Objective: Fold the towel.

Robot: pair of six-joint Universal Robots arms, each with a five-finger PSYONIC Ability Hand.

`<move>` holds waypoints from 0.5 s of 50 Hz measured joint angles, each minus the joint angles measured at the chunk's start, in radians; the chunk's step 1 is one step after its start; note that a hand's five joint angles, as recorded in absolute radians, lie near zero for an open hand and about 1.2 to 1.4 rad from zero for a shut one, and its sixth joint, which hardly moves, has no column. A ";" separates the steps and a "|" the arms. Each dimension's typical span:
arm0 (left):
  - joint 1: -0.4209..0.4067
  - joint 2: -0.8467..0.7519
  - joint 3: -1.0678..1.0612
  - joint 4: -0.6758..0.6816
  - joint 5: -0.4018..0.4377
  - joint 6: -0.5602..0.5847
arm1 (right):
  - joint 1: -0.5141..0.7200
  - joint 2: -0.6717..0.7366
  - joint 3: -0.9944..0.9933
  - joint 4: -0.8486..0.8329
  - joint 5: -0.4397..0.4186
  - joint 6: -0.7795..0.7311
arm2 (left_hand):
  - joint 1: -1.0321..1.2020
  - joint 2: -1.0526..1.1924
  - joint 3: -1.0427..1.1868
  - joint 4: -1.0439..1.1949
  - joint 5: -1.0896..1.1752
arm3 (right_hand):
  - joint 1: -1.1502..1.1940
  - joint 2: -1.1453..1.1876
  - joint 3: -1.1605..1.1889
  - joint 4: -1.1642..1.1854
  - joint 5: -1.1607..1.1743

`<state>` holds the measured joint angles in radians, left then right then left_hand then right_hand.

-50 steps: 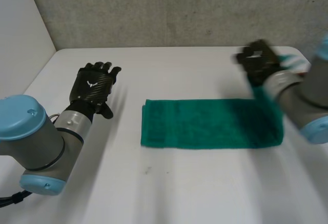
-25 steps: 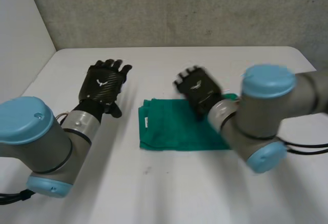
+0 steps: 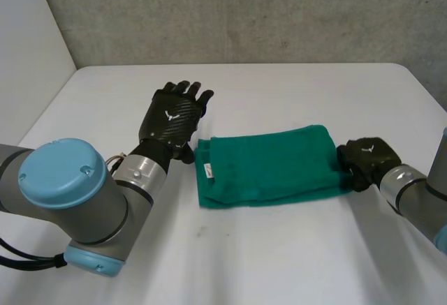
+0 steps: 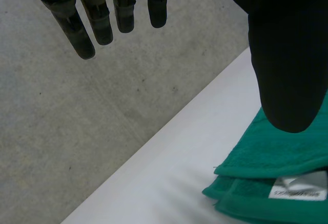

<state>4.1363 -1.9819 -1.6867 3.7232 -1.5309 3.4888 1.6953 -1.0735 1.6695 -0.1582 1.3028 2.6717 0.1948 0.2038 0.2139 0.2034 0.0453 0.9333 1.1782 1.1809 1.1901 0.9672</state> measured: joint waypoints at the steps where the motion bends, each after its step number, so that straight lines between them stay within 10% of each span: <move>1: 0.001 0.002 -0.003 -0.001 -0.004 -0.001 | 0.002 0.003 -0.014 -0.003 0.003 -0.001 | 0.000 0.000 0.000 0.000 0.000 | 0.000 0.000 0.000 0.000 0.001; 20: 0.020 0.063 -0.013 -0.003 -0.064 -0.007 | 0.524 0.093 -0.317 0.009 -0.014 0.029 | 0.000 0.000 0.000 0.000 0.000 | 0.008 -0.006 -0.006 -0.001 0.014; 25: 0.012 0.068 0.002 -0.003 -0.082 -0.014 | 0.591 0.148 -0.341 0.010 0.005 0.024 | 0.000 0.000 0.000 0.000 0.000 | -0.618 -0.804 -0.804 -0.807 -0.761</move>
<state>4.1487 -1.9139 -1.6852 3.7198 -1.6134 3.4749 2.2864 -0.9251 1.3289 -0.1485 1.3076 2.6955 0.1948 0.2038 0.2139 0.2034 0.0452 0.3154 0.3745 0.3771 0.3835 0.2065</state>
